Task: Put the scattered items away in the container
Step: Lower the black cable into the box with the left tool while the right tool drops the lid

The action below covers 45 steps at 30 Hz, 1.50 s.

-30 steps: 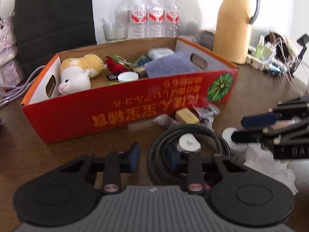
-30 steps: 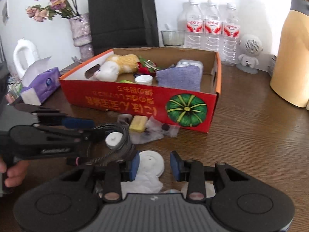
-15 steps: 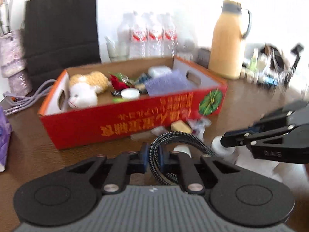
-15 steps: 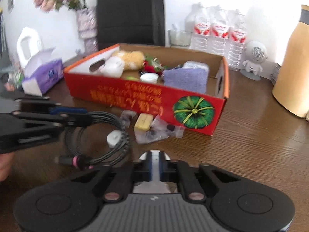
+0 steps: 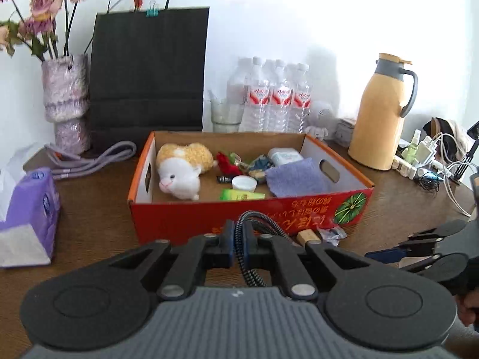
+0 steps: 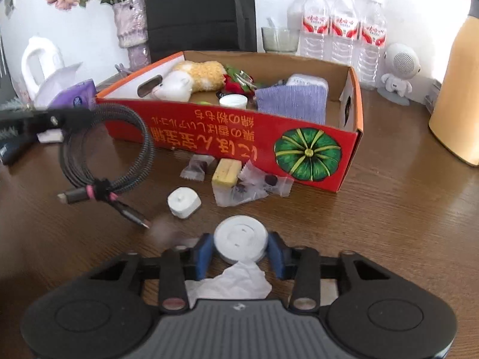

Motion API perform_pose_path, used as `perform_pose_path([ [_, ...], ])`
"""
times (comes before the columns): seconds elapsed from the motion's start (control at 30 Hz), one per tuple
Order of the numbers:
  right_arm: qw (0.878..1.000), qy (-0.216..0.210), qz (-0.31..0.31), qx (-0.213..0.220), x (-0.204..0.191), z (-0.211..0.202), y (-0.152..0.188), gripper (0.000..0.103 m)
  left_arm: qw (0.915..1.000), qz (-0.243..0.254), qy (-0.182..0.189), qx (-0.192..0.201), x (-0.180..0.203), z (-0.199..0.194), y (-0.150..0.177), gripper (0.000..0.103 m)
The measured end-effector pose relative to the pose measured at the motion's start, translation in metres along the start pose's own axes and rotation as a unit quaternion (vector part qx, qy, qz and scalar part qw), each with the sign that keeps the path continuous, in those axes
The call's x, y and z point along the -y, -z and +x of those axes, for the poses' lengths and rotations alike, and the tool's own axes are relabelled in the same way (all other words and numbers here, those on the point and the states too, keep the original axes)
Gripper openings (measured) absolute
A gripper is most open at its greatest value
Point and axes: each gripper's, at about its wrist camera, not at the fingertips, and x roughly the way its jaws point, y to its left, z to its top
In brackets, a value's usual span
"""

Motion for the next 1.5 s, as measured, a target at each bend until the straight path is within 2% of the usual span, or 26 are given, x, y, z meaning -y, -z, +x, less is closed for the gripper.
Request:
perform_pose_path([
  [0.13, 1.000, 0.003, -0.001, 0.015, -0.002, -0.008, -0.005, 0.037, 0.9990, 0.023, 0.011, 0.038, 0.003, -0.013, -0.027, 0.005],
  [0.2, 0.999, 0.000, 0.001, 0.046, -0.001, -0.026, -0.015, 0.037, 0.9980, 0.012, 0.013, 0.060, -0.005, -0.015, -0.050, 0.005],
  [0.3, 0.995, 0.007, 0.007, 0.098, 0.011, -0.052, -0.048, 0.037, 0.9951, -0.025, 0.039, 0.087, -0.021, -0.007, -0.089, 0.005],
  [0.4, 0.992, 0.032, 0.009, 0.123, 0.032, -0.064, -0.096, 0.037, 0.9914, -0.076, 0.072, 0.078, -0.036, 0.013, -0.123, 0.005],
  [0.53, 0.992, 0.035, 0.012, 0.116, 0.058, -0.065, -0.152, 0.037, 0.9880, -0.108, 0.102, 0.042, -0.049, 0.045, -0.144, 0.005],
  [0.63, 0.996, -0.002, 0.040, 0.081, 0.079, -0.050, -0.179, 0.037, 0.9929, -0.081, 0.087, -0.013, -0.050, 0.077, -0.139, 0.005],
  [0.73, 0.998, -0.024, 0.052, 0.014, 0.087, -0.014, -0.190, 0.037, 0.9919, -0.061, 0.054, -0.098, -0.059, 0.121, -0.120, 0.005],
  [0.77, 0.998, -0.031, 0.055, -0.013, 0.087, 0.001, -0.190, 0.037, 0.9905, -0.052, 0.038, -0.121, -0.062, 0.134, -0.113, 0.005],
  [0.83, 0.995, -0.035, 0.061, -0.066, 0.086, 0.031, -0.190, 0.037, 0.9894, -0.014, -0.010, -0.144, -0.065, 0.151, -0.104, 0.005],
  [0.97, 0.987, -0.018, 0.055, -0.148, 0.075, 0.078, -0.182, 0.037, 0.9796, 0.036, -0.032, -0.195, -0.068, 0.172, -0.092, 0.006],
  [1.07, 0.979, 0.008, 0.024, -0.200, 0.060, 0.103, -0.174, 0.037, 0.9715, 0.094, -0.057, -0.210, -0.057, 0.182, -0.082, 0.008],
  [1.17, 0.974, 0.049, -0.003, -0.219, 0.053, 0.114, -0.170, 0.036, 0.9603, 0.141, -0.066, -0.231, -0.048, 0.189, -0.067, 0.007],
  [1.27, 0.970, 0.050, 0.001, -0.237, 0.052, 0.115, -0.173, 0.039, 0.9477, 0.188, -0.080, -0.245, -0.038, 0.193, -0.053, 0.008],
  [1.3, 0.968, 0.049, -0.001, -0.245, 0.051, 0.116, -0.175, 0.040, 0.9476, 0.182, -0.076, -0.251, -0.039, 0.193, -0.055, 0.008],
  [1.37, 0.966, 0.036, 0.003, -0.257, 0.051, 0.116, -0.176, 0.049, 0.9528, 0.141, -0.059, -0.262, -0.047, 0.189, -0.065, 0.009],
  [1.4, 0.964, 0.025, 0.013, -0.264, 0.053, 0.114, -0.179, 0.051, 0.9552, 0.121, -0.060, -0.263, -0.051, 0.185, -0.070, 0.015],
  [1.43, 0.963, 0.015, 0.030, -0.268, 0.057, 0.111, -0.182, 0.059, 0.9563, 0.103, -0.068, -0.265, -0.055, 0.180, -0.075, 0.030],
  [1.47, 0.962, 0.009, 0.047, -0.268, 0.063, 0.108, -0.185, 0.068, 0.9572, 0.085, -0.067, -0.269, -0.057, 0.174, -0.079, 0.032],
  [1.5, 0.962, 0.006, 0.052, -0.267, 0.069, 0.105, -0.187, 0.071, 0.9571, 0.072, -0.061, -0.274, -0.057, 0.168, -0.082, 0.038],
])
